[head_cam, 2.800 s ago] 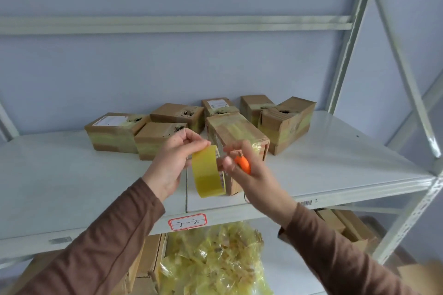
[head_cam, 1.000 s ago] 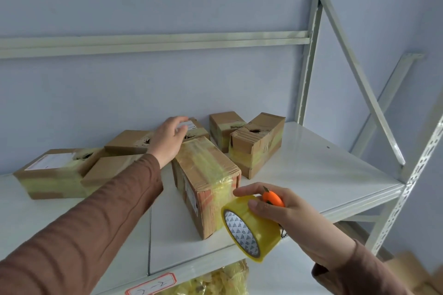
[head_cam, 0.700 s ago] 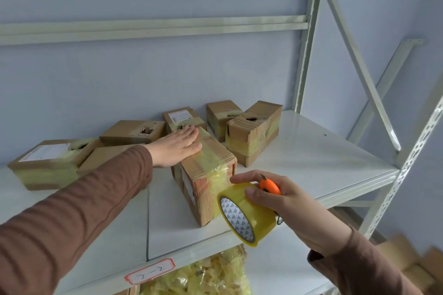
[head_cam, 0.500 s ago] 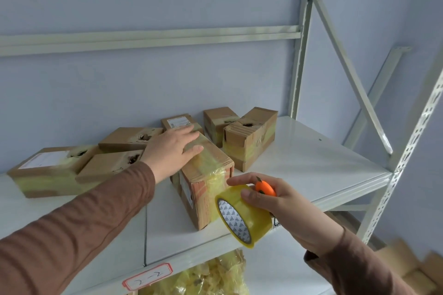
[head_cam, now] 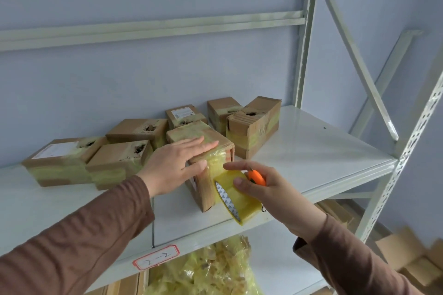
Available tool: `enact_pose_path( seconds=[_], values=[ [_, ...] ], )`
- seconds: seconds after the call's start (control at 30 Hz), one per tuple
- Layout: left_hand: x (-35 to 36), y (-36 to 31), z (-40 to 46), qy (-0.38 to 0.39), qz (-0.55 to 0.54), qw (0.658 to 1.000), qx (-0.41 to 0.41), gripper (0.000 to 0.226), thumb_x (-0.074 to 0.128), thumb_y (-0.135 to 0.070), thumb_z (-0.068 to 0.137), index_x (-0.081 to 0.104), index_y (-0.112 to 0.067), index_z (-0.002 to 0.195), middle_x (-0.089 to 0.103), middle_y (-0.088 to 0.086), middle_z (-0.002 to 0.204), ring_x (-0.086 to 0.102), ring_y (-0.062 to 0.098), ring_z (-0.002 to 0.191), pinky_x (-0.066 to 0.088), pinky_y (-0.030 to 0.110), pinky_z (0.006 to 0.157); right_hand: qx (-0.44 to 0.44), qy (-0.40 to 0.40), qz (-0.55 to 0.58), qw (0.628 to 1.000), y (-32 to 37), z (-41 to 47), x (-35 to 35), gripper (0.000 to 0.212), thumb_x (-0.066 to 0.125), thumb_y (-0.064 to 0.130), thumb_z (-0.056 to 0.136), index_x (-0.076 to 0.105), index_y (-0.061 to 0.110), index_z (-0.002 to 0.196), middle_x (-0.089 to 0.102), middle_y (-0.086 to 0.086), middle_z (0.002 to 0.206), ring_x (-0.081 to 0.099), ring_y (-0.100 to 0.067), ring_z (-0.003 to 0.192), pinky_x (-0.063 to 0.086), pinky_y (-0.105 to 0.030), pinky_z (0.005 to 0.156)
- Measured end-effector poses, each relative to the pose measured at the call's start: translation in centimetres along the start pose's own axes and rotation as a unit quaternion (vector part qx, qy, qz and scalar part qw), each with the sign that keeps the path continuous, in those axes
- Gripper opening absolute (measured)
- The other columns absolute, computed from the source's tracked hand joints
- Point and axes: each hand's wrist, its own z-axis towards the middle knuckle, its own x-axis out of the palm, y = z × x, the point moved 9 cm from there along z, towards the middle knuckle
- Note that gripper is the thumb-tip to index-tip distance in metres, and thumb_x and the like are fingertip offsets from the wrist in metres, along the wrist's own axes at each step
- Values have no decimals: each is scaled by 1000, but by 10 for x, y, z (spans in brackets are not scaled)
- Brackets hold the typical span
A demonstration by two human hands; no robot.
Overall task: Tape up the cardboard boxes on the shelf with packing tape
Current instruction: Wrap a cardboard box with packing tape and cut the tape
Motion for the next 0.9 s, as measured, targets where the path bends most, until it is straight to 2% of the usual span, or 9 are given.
enact_pose_path(
  seconds=[0.1,0.2,0.3,0.43,0.53,0.6,0.7,0.8,0.9],
  values=[
    [-30,2,6,-28,-99,994,-22,46,37,-59,100,42,-60,146,59,-14,145,64,15,119,53,44,101,-56,-20,27,998,41,0,-7,23,71,42,92,73,43,115,58,-33,115,62,-47,102,44,-67,101],
    [-49,-1,20,-36,-303,952,-17,38,44,-37,102,66,-41,132,73,-26,107,65,-11,96,52,14,87,-110,-45,52,992,88,11,-22,28,70,47,89,74,39,115,63,-28,118,64,-45,109,47,-67,101],
    [-47,10,34,-42,-393,916,-65,41,44,-19,107,76,-41,96,68,-16,79,69,-7,84,47,6,69,-126,-56,34,990,114,39,-28,34,69,42,89,72,36,123,68,-20,117,65,-37,113,47,-59,107],
    [-61,50,29,-161,-266,938,-155,31,52,-8,102,75,-24,114,75,-9,110,68,12,113,51,27,99,-97,-33,-24,994,105,83,-14,50,65,24,101,53,36,147,65,-12,131,65,-34,116,48,-56,108],
    [-50,44,25,-41,-295,950,-89,38,56,-31,96,65,-46,129,60,-21,141,47,-6,134,31,22,118,-78,-53,-18,995,96,103,-15,53,64,31,101,46,36,151,64,-16,113,60,-37,90,55,-55,94],
    [-40,42,25,64,-244,965,-70,79,61,-64,83,35,-43,154,32,-14,164,21,0,151,16,31,127,-57,-43,6,997,91,111,-12,47,65,36,100,52,27,144,67,-20,120,67,-41,99,52,-60,100],
    [-41,40,32,83,-130,985,-74,124,70,-84,56,25,-29,158,33,-7,159,28,12,147,26,40,123,-36,2,46,998,83,114,0,38,62,38,102,60,10,126,63,-14,107,63,-30,95,47,-63,102],
    [-39,43,37,45,-124,985,-108,119,71,-82,50,37,-28,151,46,-8,143,41,10,130,38,31,106,-27,22,52,998,81,111,6,41,59,30,104,59,-5,126,62,-13,106,57,-27,97,49,-53,97],
    [-35,54,36,38,-142,982,-115,98,70,-79,54,43,-46,142,47,-18,135,41,-5,124,38,30,105,-42,-1,78,996,87,106,1,37,60,25,104,60,-8,122,63,-15,103,60,-28,94,53,-51,92]
  ],
)
